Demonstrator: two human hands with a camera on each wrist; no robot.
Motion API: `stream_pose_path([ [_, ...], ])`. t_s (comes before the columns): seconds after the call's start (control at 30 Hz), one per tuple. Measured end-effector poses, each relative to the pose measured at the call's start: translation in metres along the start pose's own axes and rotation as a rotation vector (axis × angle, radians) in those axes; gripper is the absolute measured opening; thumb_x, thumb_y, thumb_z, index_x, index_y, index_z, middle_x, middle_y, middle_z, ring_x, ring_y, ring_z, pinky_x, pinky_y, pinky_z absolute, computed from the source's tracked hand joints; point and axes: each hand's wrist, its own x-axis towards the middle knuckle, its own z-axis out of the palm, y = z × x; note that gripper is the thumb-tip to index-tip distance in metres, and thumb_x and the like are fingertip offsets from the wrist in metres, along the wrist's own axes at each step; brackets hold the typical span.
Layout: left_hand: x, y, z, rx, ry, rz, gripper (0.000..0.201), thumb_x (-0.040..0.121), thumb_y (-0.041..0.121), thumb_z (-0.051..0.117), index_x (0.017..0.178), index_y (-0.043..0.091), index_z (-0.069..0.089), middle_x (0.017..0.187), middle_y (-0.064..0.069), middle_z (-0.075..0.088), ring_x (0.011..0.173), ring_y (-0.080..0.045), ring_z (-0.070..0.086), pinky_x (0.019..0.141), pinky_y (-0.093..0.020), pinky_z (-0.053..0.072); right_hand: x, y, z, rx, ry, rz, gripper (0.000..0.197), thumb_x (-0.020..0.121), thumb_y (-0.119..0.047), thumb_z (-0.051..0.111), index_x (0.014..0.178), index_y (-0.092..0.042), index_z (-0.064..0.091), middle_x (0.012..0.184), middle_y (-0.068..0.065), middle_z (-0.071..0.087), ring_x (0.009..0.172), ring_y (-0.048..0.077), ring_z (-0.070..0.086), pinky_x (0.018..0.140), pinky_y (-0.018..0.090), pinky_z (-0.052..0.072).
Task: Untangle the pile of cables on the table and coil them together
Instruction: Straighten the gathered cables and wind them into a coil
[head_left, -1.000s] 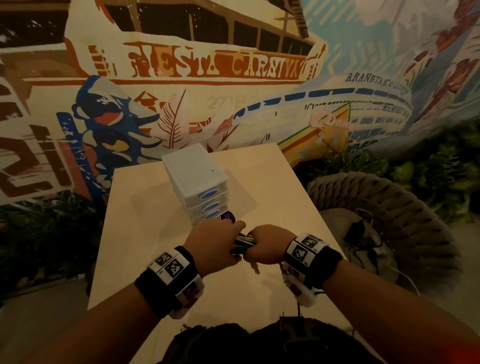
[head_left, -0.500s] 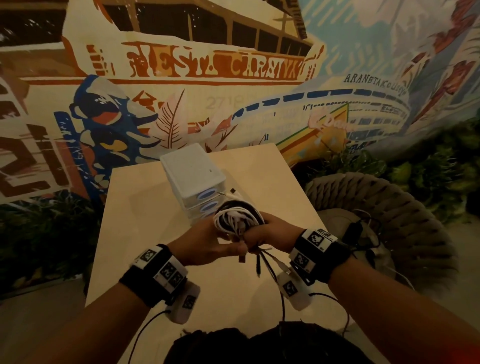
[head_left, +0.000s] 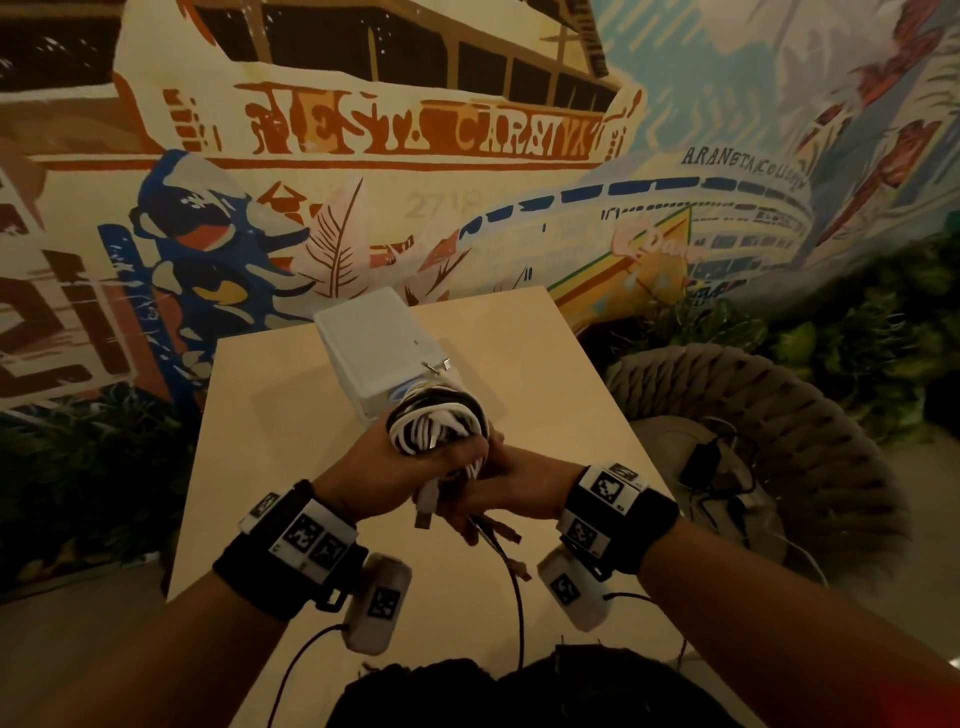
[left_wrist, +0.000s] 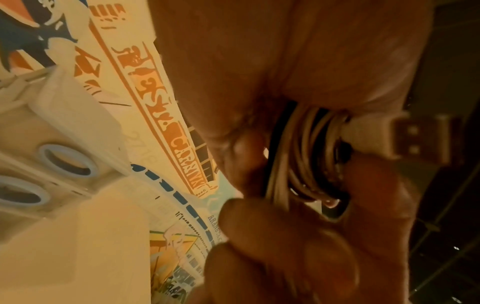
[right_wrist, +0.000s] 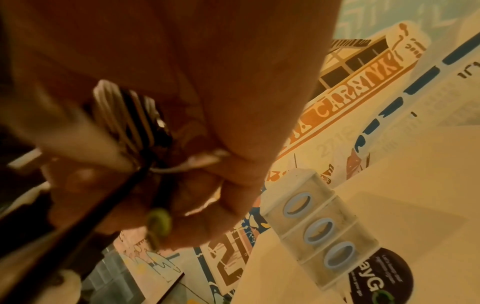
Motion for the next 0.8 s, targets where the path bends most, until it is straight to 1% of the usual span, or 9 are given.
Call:
stream_pose_path([
  [0.1, 0.0, 0.007, -0.004, -0.025, 0.071, -0.058, 0.021, 0.095, -0.003, 0.06, 0.088, 0.013, 0.072, 0.084, 0.002, 0.076, 0.083, -0.011, 0.072, 0.078, -0.023, 0.057, -0.005, 0.012, 0.003, -0.108, -0.021, 0.096, 0.02, 0.105, -0.032, 0.054, 0.099, -0.015, 0.063, 0.074, 0.007, 0.059, 0.066, 0.017, 0.059, 0.068, 0.027, 0.054],
  [0.2, 0.001, 0.004, -0.015, 0.07, 0.079, -0.063, 0.013, 0.096, -0.002, 0.065, 0.09, 0.009, 0.07, 0.084, -0.009, 0.074, 0.082, -0.024, 0.072, 0.081, -0.036, 0.06, -0.008, 0.026, 0.004, 0.051, 0.037, 0.165, 0.03, 0.109, -0.037, 0.041, 0.1, -0.013, 0.057, 0.062, 0.001, 0.035, 0.053, 0.016, 0.036, 0.056, 0.031, 0.045],
  [0.27, 0.0, -0.004, -0.021, 0.205, 0.021, -0.095, 0.007, 0.089, 0.016, 0.078, 0.092, 0.011, 0.072, 0.087, -0.012, 0.074, 0.084, -0.029, 0.071, 0.081, -0.044, 0.06, -0.008, 0.029, 0.002, 0.11, 0.084, 0.173, 0.03, 0.109, -0.036, 0.041, 0.101, -0.014, 0.059, 0.063, 0.001, 0.027, 0.053, 0.016, 0.025, 0.053, 0.03, 0.031],
  [0.37, 0.001, -0.006, -0.017, 0.505, -0.086, -0.11, 0.046, 0.081, 0.054, 0.078, 0.098, 0.012, 0.074, 0.083, 0.006, 0.073, 0.078, -0.015, 0.07, 0.074, -0.037, 0.058, -0.008, 0.032, -0.005, 0.17, 0.111, 0.149, 0.031, 0.11, -0.03, 0.037, 0.108, -0.018, 0.066, 0.067, 0.002, 0.029, 0.055, 0.015, 0.023, 0.053, 0.03, 0.024],
  [0.5, 0.003, -0.017, -0.015, 0.648, -0.1, -0.082, 0.026, 0.088, 0.046, 0.077, 0.086, 0.021, 0.072, 0.072, 0.011, 0.069, 0.063, -0.011, 0.068, 0.063, -0.037, 0.057, -0.006, 0.036, -0.007, 0.237, 0.186, 0.156, 0.036, 0.11, -0.028, 0.038, 0.095, -0.022, 0.07, 0.066, 0.0, 0.033, 0.052, 0.013, 0.023, 0.053, 0.031, 0.019],
  [0.57, 0.004, -0.025, -0.016, 0.763, -0.127, -0.029, 0.03, 0.085, 0.052, 0.074, 0.095, 0.023, 0.072, 0.088, 0.011, 0.069, 0.081, -0.01, 0.067, 0.079, -0.043, 0.058, -0.004, 0.036, -0.008, 0.269, 0.202, 0.165, 0.032, 0.104, -0.029, 0.048, 0.077, -0.017, 0.062, 0.061, -0.002, 0.039, 0.049, 0.011, 0.024, 0.053, 0.029, 0.02],
  [0.67, 0.005, -0.029, -0.014, 0.87, -0.146, 0.042, 0.043, 0.081, 0.055, 0.073, 0.112, 0.024, 0.072, 0.117, 0.01, 0.064, 0.104, -0.01, 0.062, 0.098, -0.04, 0.053, -0.003, 0.034, -0.01, 0.273, 0.22, 0.222, 0.029, 0.084, -0.035, 0.053, 0.074, -0.007, 0.054, 0.063, 0.003, 0.048, 0.05, 0.013, 0.03, 0.052, 0.026, 0.027],
  [0.73, 0.006, -0.026, -0.013, 0.913, -0.162, 0.047, 0.043, 0.085, 0.055, 0.067, 0.113, 0.023, 0.072, 0.115, 0.007, 0.069, 0.103, -0.012, 0.065, 0.092, -0.037, 0.055, -0.002, 0.034, -0.012, 0.301, 0.238, 0.231, 0.03, 0.086, -0.031, 0.052, 0.078, -0.003, 0.056, 0.071, 0.011, 0.046, 0.053, 0.015, 0.031, 0.053, 0.028, 0.028],
  [0.8, 0.006, -0.022, -0.01, 0.993, -0.202, 0.039, 0.04, 0.086, 0.055, 0.057, 0.102, 0.022, 0.074, 0.098, 0.004, 0.074, 0.087, -0.016, 0.068, 0.076, -0.034, 0.056, -0.001, 0.033, -0.015, 0.346, 0.286, 0.246, 0.028, 0.097, -0.024, 0.046, 0.082, -0.002, 0.055, 0.072, 0.013, 0.05, 0.053, 0.016, 0.037, 0.055, 0.029, 0.03],
])
